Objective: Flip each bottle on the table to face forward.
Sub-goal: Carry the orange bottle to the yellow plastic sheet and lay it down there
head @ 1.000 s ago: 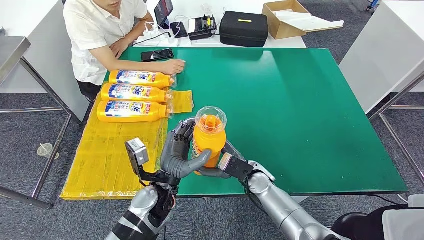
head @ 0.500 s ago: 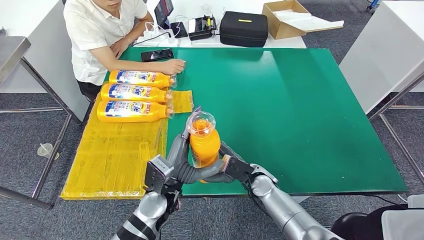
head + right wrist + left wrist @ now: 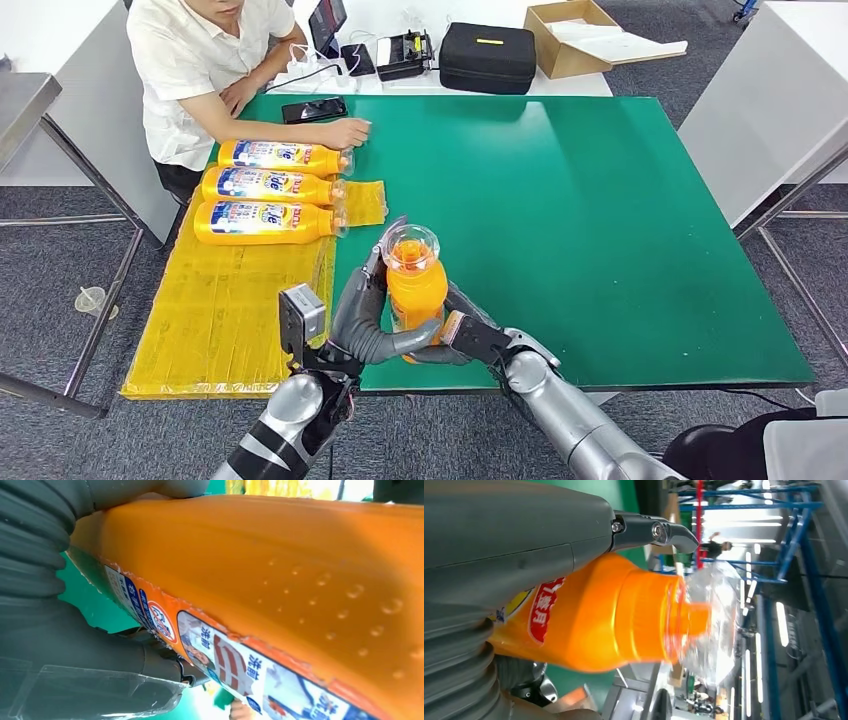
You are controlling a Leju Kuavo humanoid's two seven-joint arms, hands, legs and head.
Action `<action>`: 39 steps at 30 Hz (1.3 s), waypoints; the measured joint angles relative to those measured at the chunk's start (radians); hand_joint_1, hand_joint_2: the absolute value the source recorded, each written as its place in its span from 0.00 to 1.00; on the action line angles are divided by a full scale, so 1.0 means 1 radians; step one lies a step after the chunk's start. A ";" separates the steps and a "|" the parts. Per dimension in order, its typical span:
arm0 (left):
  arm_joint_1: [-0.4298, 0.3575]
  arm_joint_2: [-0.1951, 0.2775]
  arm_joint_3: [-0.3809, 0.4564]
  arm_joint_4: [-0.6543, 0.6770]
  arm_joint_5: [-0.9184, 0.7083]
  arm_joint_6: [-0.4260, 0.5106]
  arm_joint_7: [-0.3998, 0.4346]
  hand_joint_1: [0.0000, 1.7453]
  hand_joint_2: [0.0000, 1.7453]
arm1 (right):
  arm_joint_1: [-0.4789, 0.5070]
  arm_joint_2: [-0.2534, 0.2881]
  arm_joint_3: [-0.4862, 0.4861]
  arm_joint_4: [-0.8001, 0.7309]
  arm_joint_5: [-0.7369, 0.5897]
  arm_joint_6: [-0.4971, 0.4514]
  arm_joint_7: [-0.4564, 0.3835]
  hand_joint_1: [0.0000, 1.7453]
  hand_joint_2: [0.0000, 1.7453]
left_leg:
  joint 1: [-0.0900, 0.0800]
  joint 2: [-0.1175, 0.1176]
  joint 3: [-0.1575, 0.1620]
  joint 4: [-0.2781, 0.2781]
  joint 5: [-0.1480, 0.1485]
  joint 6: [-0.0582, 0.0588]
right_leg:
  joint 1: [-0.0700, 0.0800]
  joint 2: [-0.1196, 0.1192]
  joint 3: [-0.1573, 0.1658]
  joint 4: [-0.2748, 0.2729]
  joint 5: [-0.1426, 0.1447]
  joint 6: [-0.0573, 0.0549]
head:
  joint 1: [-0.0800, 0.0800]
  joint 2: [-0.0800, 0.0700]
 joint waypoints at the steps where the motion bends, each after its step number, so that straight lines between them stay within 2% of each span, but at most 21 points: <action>1: -0.004 -0.001 0.003 0.010 0.012 0.004 0.010 0.00 1.00 | 0.000 0.000 0.000 0.000 0.008 -0.007 0.000 1.00 1.00 | 0.000 0.000 0.000 0.000 0.000 0.000 | 0.000 0.000 0.000 0.000 0.000 0.000 | 0.000 0.000; 5: -0.015 -0.007 0.027 0.060 0.094 0.005 0.055 0.00 1.00 | 0.000 0.004 0.003 -0.006 0.027 -0.020 0.000 1.00 1.00 | 0.000 0.000 0.000 0.000 0.000 0.000 | 0.000 0.000 0.000 0.000 0.000 0.000 | 0.000 0.000; 10: -0.048 -0.017 0.047 0.123 0.161 -0.006 0.069 0.00 1.00 | -0.003 0.009 0.003 -0.007 0.030 -0.017 0.001 1.00 1.00 | 0.000 0.000 0.000 0.000 0.000 0.000 | 0.000 0.000 0.000 0.000 0.000 0.000 | 0.000 0.000; 26: -0.067 -0.028 0.044 0.169 0.116 0.031 0.027 0.00 1.00 | -0.007 0.010 0.003 -0.007 0.010 -0.014 -0.005 1.00 1.00 | 0.000 0.000 0.000 0.000 0.000 0.000 | 0.000 0.000 0.000 0.000 0.000 0.000 | 0.000 0.000; 30: -0.067 -0.028 0.044 0.169 0.115 0.031 0.023 0.98 1.00 | -0.008 0.010 0.003 -0.007 0.009 -0.014 -0.005 1.00 1.00 | 0.000 0.000 0.000 0.000 0.000 0.000 | 0.000 0.000 0.000 0.000 0.000 0.000 | 0.000 0.000; 36: -0.056 -0.029 0.043 0.157 0.103 0.036 -0.013 1.00 1.00 | -0.008 0.010 0.003 -0.007 -0.006 -0.012 -0.009 1.00 1.00 | 0.000 0.000 0.000 0.000 0.000 0.000 | 0.000 0.000 0.000 0.000 0.000 0.000 | 0.000 0.000; 37: -0.051 -0.029 0.043 0.151 0.103 0.038 -0.015 1.00 1.00 | -0.007 0.010 0.003 -0.007 -0.009 -0.011 -0.010 0.94 1.00 | 0.000 0.000 0.000 0.000 0.000 0.000 | 0.000 0.000 0.000 0.000 0.000 0.000 | 0.000 0.000; 39: -0.041 -0.028 0.043 0.136 0.104 0.042 -0.017 1.00 1.00 | -0.004 0.009 0.003 -0.009 -0.014 -0.011 -0.013 0.56 1.00 | 0.000 0.000 0.000 0.000 0.000 0.000 | 0.000 0.000 0.000 0.000 0.000 0.000 | 0.000 0.000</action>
